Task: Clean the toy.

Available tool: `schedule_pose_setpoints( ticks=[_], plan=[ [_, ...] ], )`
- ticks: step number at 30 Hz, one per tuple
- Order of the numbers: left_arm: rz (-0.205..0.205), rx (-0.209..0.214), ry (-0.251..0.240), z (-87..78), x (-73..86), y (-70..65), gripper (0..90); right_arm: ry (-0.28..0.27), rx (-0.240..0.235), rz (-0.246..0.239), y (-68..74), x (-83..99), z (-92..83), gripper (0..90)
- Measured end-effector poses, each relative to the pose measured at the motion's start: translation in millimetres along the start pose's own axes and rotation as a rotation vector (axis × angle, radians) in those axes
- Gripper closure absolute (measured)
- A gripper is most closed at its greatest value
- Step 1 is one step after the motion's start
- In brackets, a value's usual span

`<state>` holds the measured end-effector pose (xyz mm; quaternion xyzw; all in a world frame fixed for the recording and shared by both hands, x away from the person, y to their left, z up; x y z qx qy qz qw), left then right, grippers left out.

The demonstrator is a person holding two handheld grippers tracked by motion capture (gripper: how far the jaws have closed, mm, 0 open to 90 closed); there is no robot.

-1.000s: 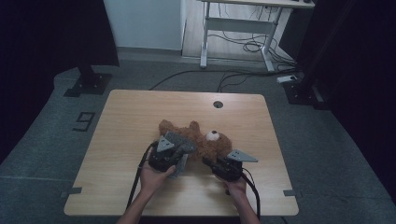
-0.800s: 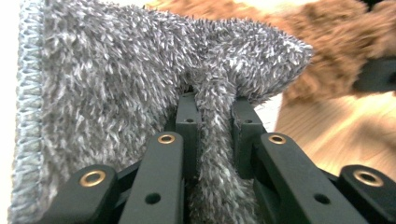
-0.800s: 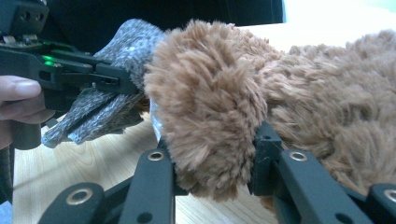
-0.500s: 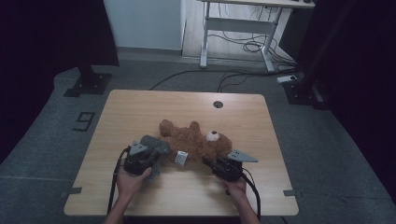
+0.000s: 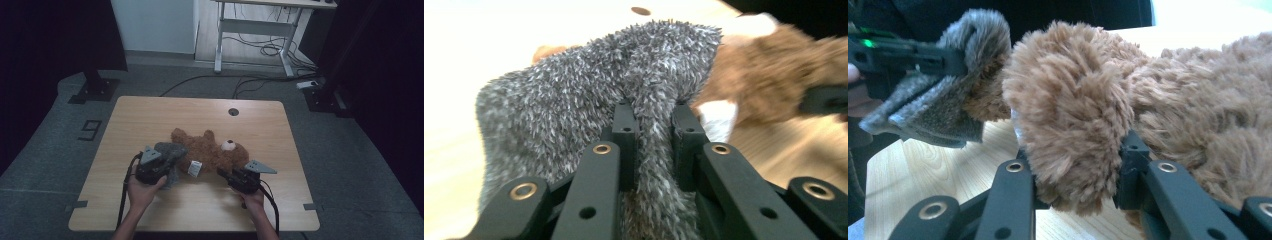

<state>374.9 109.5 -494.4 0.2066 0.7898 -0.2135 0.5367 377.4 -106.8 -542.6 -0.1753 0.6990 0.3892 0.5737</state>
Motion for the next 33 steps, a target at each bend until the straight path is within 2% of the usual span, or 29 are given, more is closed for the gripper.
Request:
schedule_pose_setpoints(
  ticks=[2,3,6,9,10,11,12,13,17,19,20,22,25,26,27,28,30,31,32,33],
  plan=[
    [0.016,0.026,0.002,9.2,-6.0,-13.4,76.5,-0.003,0.0,0.004,-0.8,-0.6,0.3,67.6],
    [0.028,0.055,0.006,19.8,-10.6,-27.4,76.5,-0.003,0.0,0.005,-1.0,-0.7,0.3,67.6],
    [0.042,0.103,0.005,37.1,-16.5,-53.6,76.5,-0.004,-0.001,0.005,-0.6,-0.6,0.5,67.6],
    [0.074,0.145,0.018,56.5,-18.6,-81.5,76.5,-0.003,-0.002,0.004,0.1,-0.6,0.6,67.6],
    [0.086,0.153,0.028,63.5,-17.6,-89.1,76.5,-0.003,-0.002,0.004,0.2,-0.6,0.5,67.6],
    [0.086,0.153,0.028,63.5,-17.6,-89.1,76.5,-0.003,-0.002,0.005,0.3,-0.6,0.5,67.6],
    [0.102,0.155,0.05,76.4,-13.7,-98.8,76.5,-0.002,-0.001,0.007,0.5,-0.6,0.4,67.6],
    [0.111,0.142,0.051,81.0,-12.3,-99.6,76.5,0.001,0.002,0.006,0.2,-0.5,0.1,67.7],
    [0.1,0.119,0.069,85.6,-7.0,-90.6,76.5,0.006,0.007,0.015,-3.8,0.7,-2.0,68.0],
    [0.097,0.092,0.084,83.9,-0.9,-78.2,76.5,0.006,-0.005,0.011,-3.4,0.4,-3.6,68.1],
    [0.045,0.105,0.073,78.3,2.8,-67.1,76.6,0.012,-0.01,-0.001,-3.0,0.9,-3.9,68.2],
    [0.03,0.109,0.066,74.1,3.4,-62.7,76.7,0.014,-0.012,0.0,-2.8,1.5,-3.8,68.2],
    [0.034,0.072,0.039,54.9,2.1,-44.5,76.8,0.02,-0.011,-0.007,-2.6,2.5,-4.6,68.4],
    [0.034,0.072,0.039,54.9,2.1,-44.5,76.7,0.021,-0.011,-0.009,-3.1,2.8,-5.1,68.4],
    [0.032,0.035,0.028,45.2,0.9,-30.9,76.6,0.021,-0.01,-0.006,-3.3,3.1,-5.6,68.4],
    [0.029,0.016,0.024,40.7,1.0,-23.1,76.6,0.023,-0.01,-0.007,-3.8,3.5,-6.0,68.4],
    [0.011,-0.012,0.024,32.6,3.4,-7.4,76.6,0.023,-0.012,-0.005,-4.0,4.0,-6.4,68.4],
    [0.011,-0.012,0.024,32.6,3.4,-7.4,76.6,0.023,-0.012,-0.005,-4.0,4.0,-6.4,68.4],
    [-0.002,-0.023,0.025,29.5,5.8,0.0,76.6,0.023,-0.013,-0.007,-3.9,4.2,-6.4,68.4],
    [-0.023,-0.044,0.031,23.5,12.2,13.4,76.5,0.025,-0.016,-0.007,-3.7,4.6,-6.5,68.4]
  ],
)
Point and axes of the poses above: each handheld gripper's, and its own axes: z roughly forward along the jaws, x roughly out of its underside, y roughly to its left, the point moved 8 cm from there along z, roughly forward along the jaws, and after that the axes turned 12 degrees about -y, right-handed, at the moved point
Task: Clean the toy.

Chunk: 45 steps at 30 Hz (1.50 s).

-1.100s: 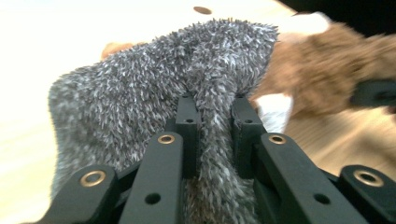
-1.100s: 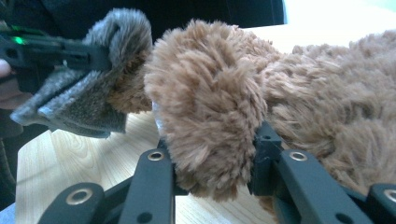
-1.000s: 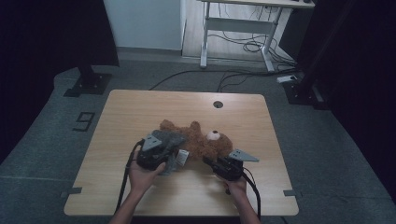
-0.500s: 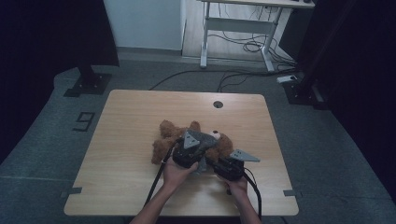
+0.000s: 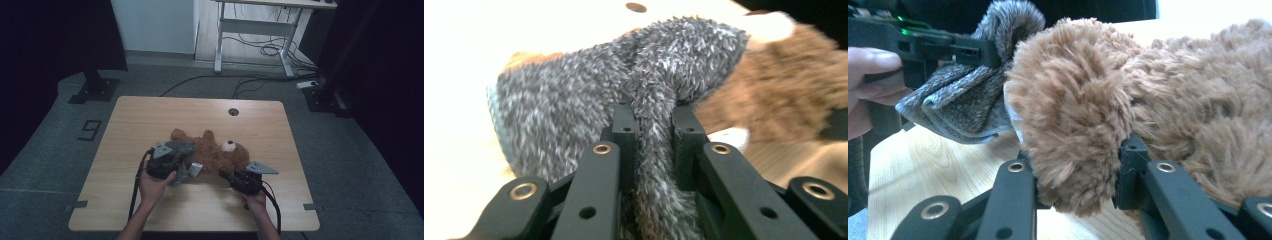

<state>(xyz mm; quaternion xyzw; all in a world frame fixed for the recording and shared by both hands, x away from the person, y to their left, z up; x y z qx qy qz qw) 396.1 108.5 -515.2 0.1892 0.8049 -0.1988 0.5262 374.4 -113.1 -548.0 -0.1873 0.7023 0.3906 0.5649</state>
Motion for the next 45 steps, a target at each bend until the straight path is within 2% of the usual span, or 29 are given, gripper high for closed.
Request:
schedule_pose_setpoints(
  ticks=[1,2,3,4,6,7,10,13,16,20,21,22,23,27,29,32,34,35,37,41,42,45],
  plan=[
    [-0.006,-0.01,0.004,-2.4,3.7,5.9,76.5,0.0,-0.001,0.0,0.1,0.2,0.0,68.4],
    [-0.006,-0.01,0.004,-2.4,3.7,5.9,76.5,0.0,-0.001,0.0,0.1,0.2,0.0,68.4],
    [-0.017,-0.029,0.012,-7.5,11.6,16.7,76.5,0.001,-0.004,0.0,0.1,0.5,0.0,68.4],
    [-0.023,-0.037,0.017,-9.9,15.7,21.5,76.4,0.002,-0.006,0.001,0.3,0.8,-0.1,68.4],
    [-0.025,-0.046,0.022,-12.3,19.3,26.0,76.4,0.005,-0.008,-0.001,0.6,1.3,-0.2,68.3],
    [-0.032,-0.068,0.027,-17.2,24.8,34.0,76.4,0.005,-0.009,0.001,0.7,1.4,-0.2,68.3],
    [-0.037,-0.105,0.036,-24.6,28.6,46.3,76.4,0.005,-0.007,0.004,0.2,1.2,-0.4,68.2],
    [-0.057,-0.103,0.022,-30.9,25.2,49.8,76.3,0.004,-0.006,0.006,-0.3,0.9,-0.7,68.1],
    [-0.027,-0.078,-0.024,-35.3,6.1,35.1,76.4,0.003,-0.007,0.006,0.1,1.2,-0.2,68.0],
    [0.051,-0.01,-0.083,-31.8,-31.3,-2.4,76.3,0.006,-0.006,0.008,0.2,1.6,-0.4,67.9],
    [0.051,-0.01,-0.083,-31.8,-31.3,-2.4,76.2,0.006,-0.007,0.008,0.1,1.8,-0.4,67.9],
    [0.068,0.009,-0.091,-28.1,-39.7,-12.4,76.2,0.006,-0.007,0.008,0.1,1.8,-0.4,67.9],
    [0.101,0.04,-0.089,-16.8,-52.2,-30.0,75.8,0.008,-0.008,0.009,0.0,2.1,-0.5,67.7],
    [0.119,0.09,-0.045,17.9,-58.7,-56.3,75.5,0.012,-0.01,0.009,0.2,3.3,-0.2,66.3],
    [0.122,0.097,-0.005,35.8,-53.6,-61.4,75.5,0.018,-0.013,0.003,1.4,4.1,-0.1,65.8],
    [0.096,0.1,0.048,54.7,-40.0,-60.8,75.5,0.024,-0.015,-0.011,2.3,4.3,-0.8,62.0],
    [0.084,0.103,0.057,58.3,-35.3,-59.9,75.4,0.028,-0.021,-0.022,2.9,4.7,-1.0,59.3],
    [0.065,0.112,0.057,61.2,-28.5,-58.2,75.4,0.071,-0.042,-0.042,5.5,5.8,-2.2,54.6],
    [0.067,0.119,0.061,60.4,-24.7,-57.1,75.1,0.1,-0.045,-0.061,5.7,1.4,-6.6,47.9],
    [0.064,0.123,0.057,57.8,-21.9,-57.2,75.1,0.052,-0.017,-0.038,-2.8,-14.8,-21.0,43.5],
    [0.072,0.123,0.052,56.8,-20.5,-57.7,75.2,0.01,0.014,-0.013,-11.6,-24.3,-32.1,41.8],
    [0.072,0.121,0.051,55.0,-18.3,-58.2,75.2,-0.075,0.09,0.017,-26.9,-38.0,-48.4,38.4]
  ],
)
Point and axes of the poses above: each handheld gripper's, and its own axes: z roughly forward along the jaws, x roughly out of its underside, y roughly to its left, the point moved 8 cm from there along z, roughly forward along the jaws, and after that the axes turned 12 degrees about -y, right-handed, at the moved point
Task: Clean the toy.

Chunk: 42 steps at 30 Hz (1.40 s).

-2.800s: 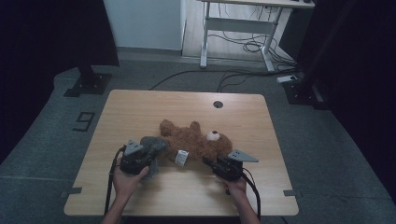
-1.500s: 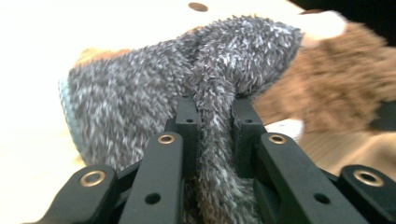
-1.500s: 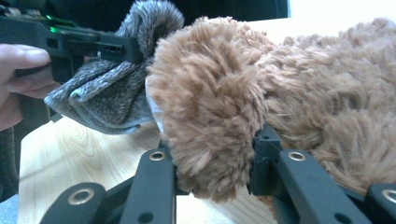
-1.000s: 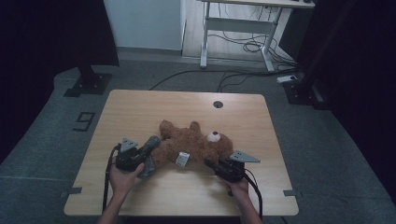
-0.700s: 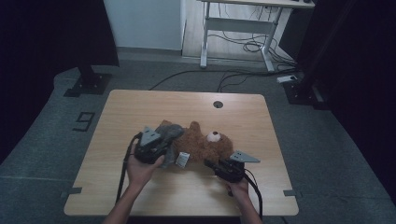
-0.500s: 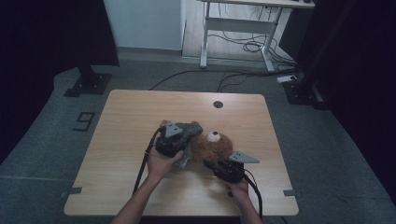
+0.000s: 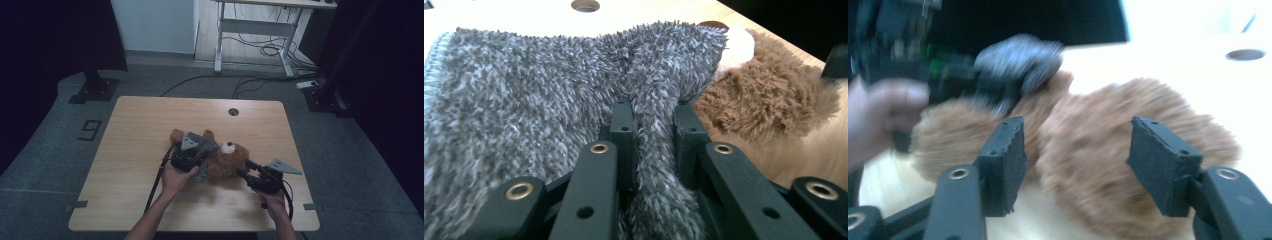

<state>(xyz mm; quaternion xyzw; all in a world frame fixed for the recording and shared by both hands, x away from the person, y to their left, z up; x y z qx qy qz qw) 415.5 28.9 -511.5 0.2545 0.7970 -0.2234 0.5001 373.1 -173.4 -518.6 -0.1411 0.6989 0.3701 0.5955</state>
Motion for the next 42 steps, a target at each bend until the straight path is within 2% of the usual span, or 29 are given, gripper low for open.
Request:
schedule_pose_setpoints(
  ticks=[2,3,5,7,8,9,10,12,15,18,20,23,27,28,29,31,32,35,37,38,42],
  plan=[
    [-0.003,0.003,-0.006,-0.9,1.5,-0.4,75.2,-0.037,0.024,0.031,-9.0,-7.7,-7.4,36.2],
    [-0.005,0.004,-0.007,-1.5,2.1,-0.5,75.3,-0.039,0.045,0.026,-13.3,-8.9,-9.5,35.0],
    [-0.005,0.004,-0.007,-2.4,2.9,-1.1,75.4,-0.017,0.078,0.017,-19.7,-6.4,-10.8,31.8],
    [-0.004,0.003,-0.008,-2.9,3.2,-1.4,75.4,-0.007,0.082,0.017,-21.5,-3.6,-9.6,30.6],
    [-0.005,0.005,-0.008,-3.6,3.8,-1.9,75.5,0.03,0.09,0.015,-24.4,4.8,-5.2,28.3],
    [-0.005,0.005,-0.008,-3.6,3.8,-1.9,75.5,0.03,0.09,0.015,-24.4,4.8,-5.2,28.3],
    [-0.007,0.005,-0.007,-4.3,4.2,-2.5,75.5,0.066,0.092,0.02,-25.8,14.0,0.7,27.9],
    [-0.004,0.006,-0.005,-4.7,4.5,-2.7,75.5,0.081,0.09,0.023,-26.1,18.1,3.9,28.4],
    [-0.002,0.006,-0.003,-5.0,4.5,-2.8,75.5,0.118,0.073,0.034,-24.4,26.9,11.8,30.6],
    [-0.007,0.01,-0.004,-5.1,4.6,-3.4,75.5,0.154,0.086,0.009,-23.7,33.4,16.1,39.9],
    [-0.011,0.011,-0.006,-5.9,4.1,-4.3,75.5,0.17,0.081,0.014,-24.3,34.1,15.2,47.8],
    [-0.008,0.018,-0.002,-9.3,-1.1,-6.8,75.8,0.185,0.084,-0.008,-23.6,34.9,14.8,54.2],
    [0.014,0.018,-0.006,-13.1,-13.1,-11.7,76.5,0.184,0.091,-0.016,-24.2,33.9,16.1,56.7],
    [0.019,0.036,-0.021,-14.0,-22.7,-17.8,76.5,0.183,0.091,-0.016,-24.4,33.8,16.2,56.8],
    [0.019,0.036,-0.021,-14.0,-22.7,-17.8,76.5,0.183,0.091,-0.016,-24.4,33.8,16.2,56.8],
    [0.026,0.061,-0.029,-11.7,-29.7,-27.6,76.5,0.183,0.09,-0.014,-24.4,33.7,16.1,56.8],
    [0.034,0.094,-0.03,-6.6,-33.8,-40.0,76.4,0.18,0.092,-0.011,-24.3,33.5,16.3,56.8],
    [0.046,0.127,-0.018,-0.6,-33.8,-54.3,76.4,0.182,0.091,-0.01,-24.2,33.5,15.9,56.8],
    [0.06,0.167,-0.002,5.9,-28.8,-69.1,76.4,0.18,0.089,-0.001,-23.8,33.5,15.8,57.1],
    [0.09,0.183,0.029,12.8,-19.4,-79.2,76.4,0.182,0.086,0.006,-23.7,33.5,15.5,57.4],
    [0.081,0.196,0.07,21.8,-3.0,-85.3,76.5,0.186,0.079,0.015,-24.6,33.7,14.9,58.3]
  ],
)
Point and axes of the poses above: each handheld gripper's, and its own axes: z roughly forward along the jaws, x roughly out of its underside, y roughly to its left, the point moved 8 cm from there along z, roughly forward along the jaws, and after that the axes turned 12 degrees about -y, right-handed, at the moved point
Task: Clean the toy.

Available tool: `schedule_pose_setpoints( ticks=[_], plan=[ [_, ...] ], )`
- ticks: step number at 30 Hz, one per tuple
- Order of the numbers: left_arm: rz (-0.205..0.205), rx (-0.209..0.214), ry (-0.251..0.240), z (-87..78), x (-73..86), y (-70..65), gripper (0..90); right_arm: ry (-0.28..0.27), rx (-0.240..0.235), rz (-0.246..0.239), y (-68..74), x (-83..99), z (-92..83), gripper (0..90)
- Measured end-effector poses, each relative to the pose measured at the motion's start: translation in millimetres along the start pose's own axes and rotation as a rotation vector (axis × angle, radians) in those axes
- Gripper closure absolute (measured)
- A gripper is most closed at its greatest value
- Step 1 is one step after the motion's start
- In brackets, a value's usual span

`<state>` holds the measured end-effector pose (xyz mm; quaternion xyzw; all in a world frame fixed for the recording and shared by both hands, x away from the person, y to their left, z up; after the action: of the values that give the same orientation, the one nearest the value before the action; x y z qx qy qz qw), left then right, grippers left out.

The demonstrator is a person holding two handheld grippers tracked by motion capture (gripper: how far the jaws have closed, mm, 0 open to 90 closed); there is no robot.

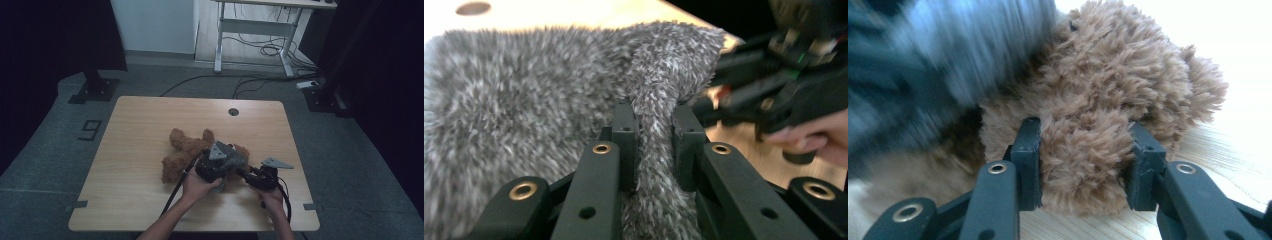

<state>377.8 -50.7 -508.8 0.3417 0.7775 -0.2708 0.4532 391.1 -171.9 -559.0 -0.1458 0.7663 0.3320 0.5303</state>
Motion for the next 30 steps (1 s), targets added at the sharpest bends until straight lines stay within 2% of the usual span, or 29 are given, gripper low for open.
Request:
schedule_pose_setpoints(
  ticks=[2,6,13,15,21,26,28,29,30],
  plan=[
    [-0.017,0.009,0.019,5.5,15.9,-2.0,76.5,-0.001,-0.003,0.017,-1.0,0.3,0.0,59.0],
    [-0.034,0.009,0.024,4.3,24.1,-1.4,76.8,-0.002,-0.014,0.045,-2.8,1.1,-0.4,59.7],
    [-0.018,-0.004,0.069,2.1,40.6,-0.7,76.8,0.001,-0.012,0.046,-3.6,1.6,-0.9,59.8],
    [-0.003,-0.012,0.09,1.0,49.1,-0.5,76.8,0.002,-0.013,0.044,-3.9,1.8,-1.1,59.8],
    [0.003,-0.024,0.092,-2.8,61.8,0.7,76.8,0.006,-0.019,0.036,-3.9,2.2,-1.6,59.7],
    [0.008,-0.026,0.094,-5.8,63.6,-0.7,76.6,0.008,-0.024,0.036,-4.0,2.5,-2.0,59.7],
    [0.007,-0.019,0.085,-8.9,59.8,-1.6,76.4,0.006,-0.024,0.04,-4.0,2.4,-2.0,59.7],
    [0.007,-0.016,0.075,-10.9,56.2,-1.8,76.4,0.007,-0.025,0.039,-4.4,2.3,-2.2,59.7],
    [-0.003,-0.009,0.037,-15.2,44.8,-2.3,76.3,-0.001,-0.028,0.049,-4.6,1.9,-1.7,59.7]
  ],
)
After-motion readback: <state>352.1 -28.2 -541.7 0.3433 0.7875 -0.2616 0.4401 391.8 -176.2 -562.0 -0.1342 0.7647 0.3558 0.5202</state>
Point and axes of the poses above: each handheld gripper's, and its own axes: z roughly forward along the jaws, x roughly out of its underside, y roughly to its left, the point moved 8 cm from there along z, roughly forward along the jaws, and after that the axes turned 12 degrees about -y, right-handed, at the moved point
